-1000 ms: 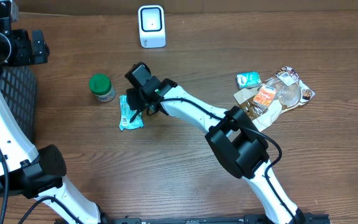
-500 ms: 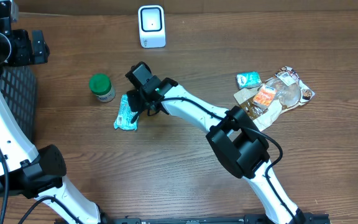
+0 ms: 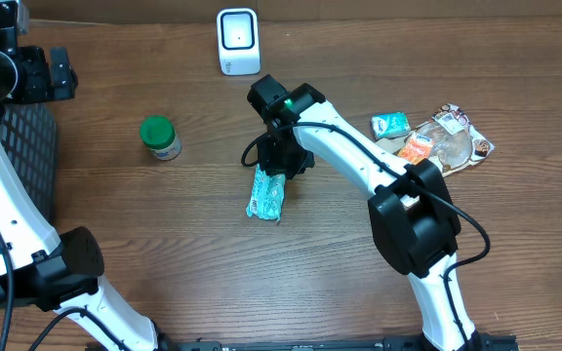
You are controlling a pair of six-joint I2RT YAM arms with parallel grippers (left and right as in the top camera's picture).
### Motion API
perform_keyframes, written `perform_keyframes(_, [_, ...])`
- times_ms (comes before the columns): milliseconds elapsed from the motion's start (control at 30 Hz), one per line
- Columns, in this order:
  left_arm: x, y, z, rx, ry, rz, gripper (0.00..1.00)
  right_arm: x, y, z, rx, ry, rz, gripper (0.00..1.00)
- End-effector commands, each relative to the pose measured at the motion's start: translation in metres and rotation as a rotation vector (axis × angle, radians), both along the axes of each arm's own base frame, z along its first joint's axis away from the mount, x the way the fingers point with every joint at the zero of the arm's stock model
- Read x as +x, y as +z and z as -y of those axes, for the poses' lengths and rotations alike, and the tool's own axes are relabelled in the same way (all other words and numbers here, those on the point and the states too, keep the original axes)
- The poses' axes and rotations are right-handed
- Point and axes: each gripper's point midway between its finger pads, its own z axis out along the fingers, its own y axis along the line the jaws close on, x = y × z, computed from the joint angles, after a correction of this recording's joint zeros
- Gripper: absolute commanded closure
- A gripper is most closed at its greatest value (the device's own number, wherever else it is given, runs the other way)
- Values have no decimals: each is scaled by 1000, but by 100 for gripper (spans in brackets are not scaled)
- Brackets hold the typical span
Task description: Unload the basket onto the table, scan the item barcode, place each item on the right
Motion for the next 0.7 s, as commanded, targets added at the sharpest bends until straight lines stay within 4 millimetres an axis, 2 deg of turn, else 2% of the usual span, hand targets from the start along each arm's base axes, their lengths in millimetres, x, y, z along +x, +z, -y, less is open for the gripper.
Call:
perform_keyframes(0, [0, 2, 2, -3, -13, 9, 0, -12, 30, 6, 0, 30, -8, 67])
perform_keyframes(133, [0, 2, 2, -3, -13, 9, 1, -26, 29, 27, -66, 15, -81, 61])
perform_keyframes(267, [0, 2, 2, -3, -13, 9, 0, -34, 30, 52, -171, 4, -113, 47])
perform_keyframes(400, [0, 2, 2, -3, -13, 9, 1, -46, 28, 60, -200, 1, -167, 46])
perform_keyframes(667, [0, 2, 2, -3, -13, 9, 0, -78, 3, 35, -186, 51, -213, 48])
